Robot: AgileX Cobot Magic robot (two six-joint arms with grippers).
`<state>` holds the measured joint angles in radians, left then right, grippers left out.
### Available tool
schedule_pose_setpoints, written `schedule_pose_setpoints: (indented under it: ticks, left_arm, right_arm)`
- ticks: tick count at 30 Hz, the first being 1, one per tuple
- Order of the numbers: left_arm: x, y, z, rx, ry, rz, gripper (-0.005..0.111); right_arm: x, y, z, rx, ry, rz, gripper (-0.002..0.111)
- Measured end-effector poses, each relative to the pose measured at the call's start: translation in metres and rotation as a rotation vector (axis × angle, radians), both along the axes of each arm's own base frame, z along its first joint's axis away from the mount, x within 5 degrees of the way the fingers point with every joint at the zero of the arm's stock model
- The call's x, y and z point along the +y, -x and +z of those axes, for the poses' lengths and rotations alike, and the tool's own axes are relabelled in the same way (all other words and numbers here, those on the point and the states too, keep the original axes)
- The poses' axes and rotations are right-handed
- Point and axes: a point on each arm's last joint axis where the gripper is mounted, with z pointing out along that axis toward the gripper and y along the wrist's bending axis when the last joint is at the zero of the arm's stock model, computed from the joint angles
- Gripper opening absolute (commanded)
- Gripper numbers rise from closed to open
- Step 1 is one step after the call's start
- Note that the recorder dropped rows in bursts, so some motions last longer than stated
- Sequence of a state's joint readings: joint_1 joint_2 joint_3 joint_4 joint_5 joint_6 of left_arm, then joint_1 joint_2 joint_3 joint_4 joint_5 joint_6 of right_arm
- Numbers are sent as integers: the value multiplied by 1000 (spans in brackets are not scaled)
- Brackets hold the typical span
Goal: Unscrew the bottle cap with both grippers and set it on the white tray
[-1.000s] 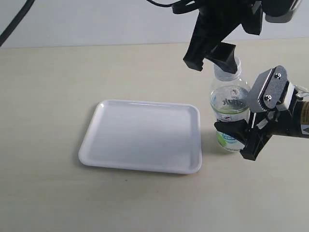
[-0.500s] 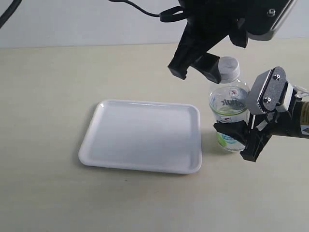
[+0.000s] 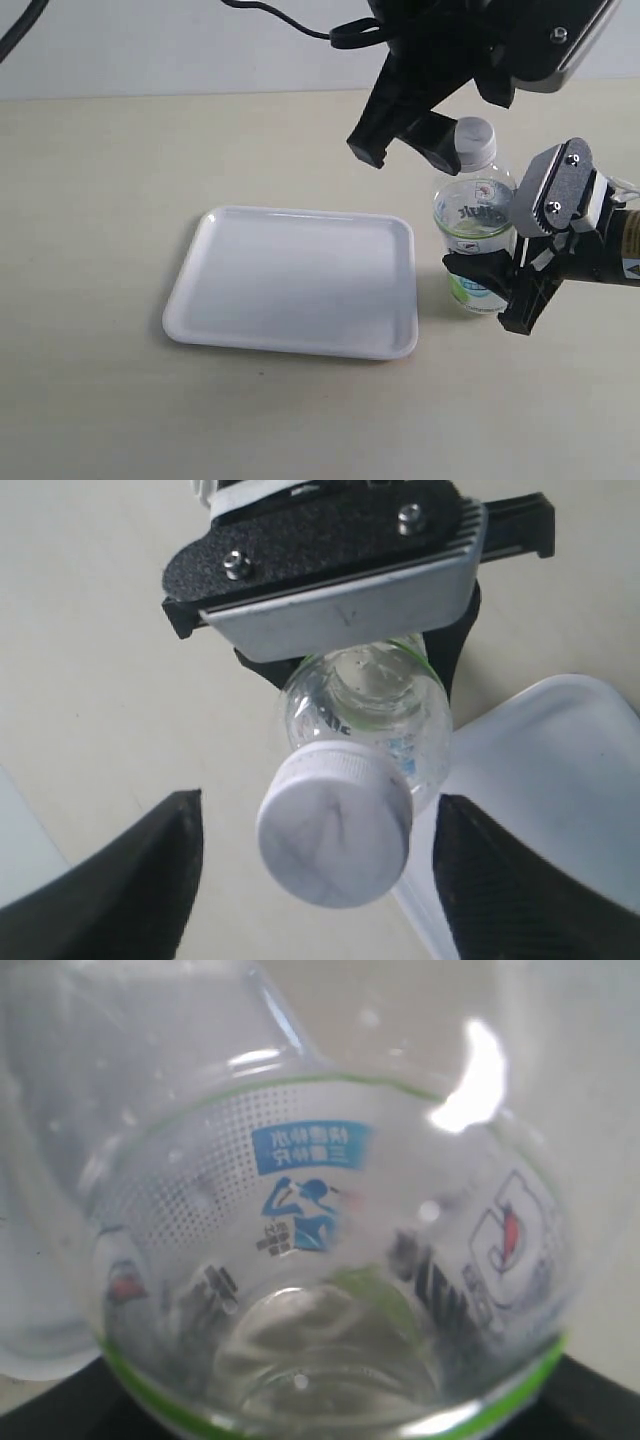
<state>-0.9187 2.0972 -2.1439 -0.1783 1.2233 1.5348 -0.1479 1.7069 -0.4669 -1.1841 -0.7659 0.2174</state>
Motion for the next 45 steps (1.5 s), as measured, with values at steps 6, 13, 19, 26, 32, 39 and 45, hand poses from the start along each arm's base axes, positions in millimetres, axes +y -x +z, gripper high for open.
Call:
schedule_pose_setpoints:
  ticks: [6, 13, 19, 26, 32, 39, 45]
  left_arm:
    - [0, 0, 0, 4, 4, -2, 63]
    - [-1, 1, 0, 8, 6, -3, 63]
    - [-1, 0, -1, 9, 5, -3, 63]
    - [-1, 0, -2, 10, 3, -3, 62]
    - [-2, 0, -5, 14, -2, -3, 45]
    - [-3, -1, -9, 24, -9, 3, 32]
    - [-3, -1, -9, 29, -8, 17, 0]
  right_arm:
    - [0, 0, 0, 0, 0, 0, 0]
    - [0, 0, 0, 0, 0, 0, 0]
    - [0, 0, 0, 0, 0, 0, 0]
    - [0, 0, 0, 0, 0, 0, 0]
    - [0, 0, 0, 0, 0, 0, 0]
    - [0, -1, 0, -2, 2, 0, 0]
    - [0, -1, 0, -2, 3, 1, 0]
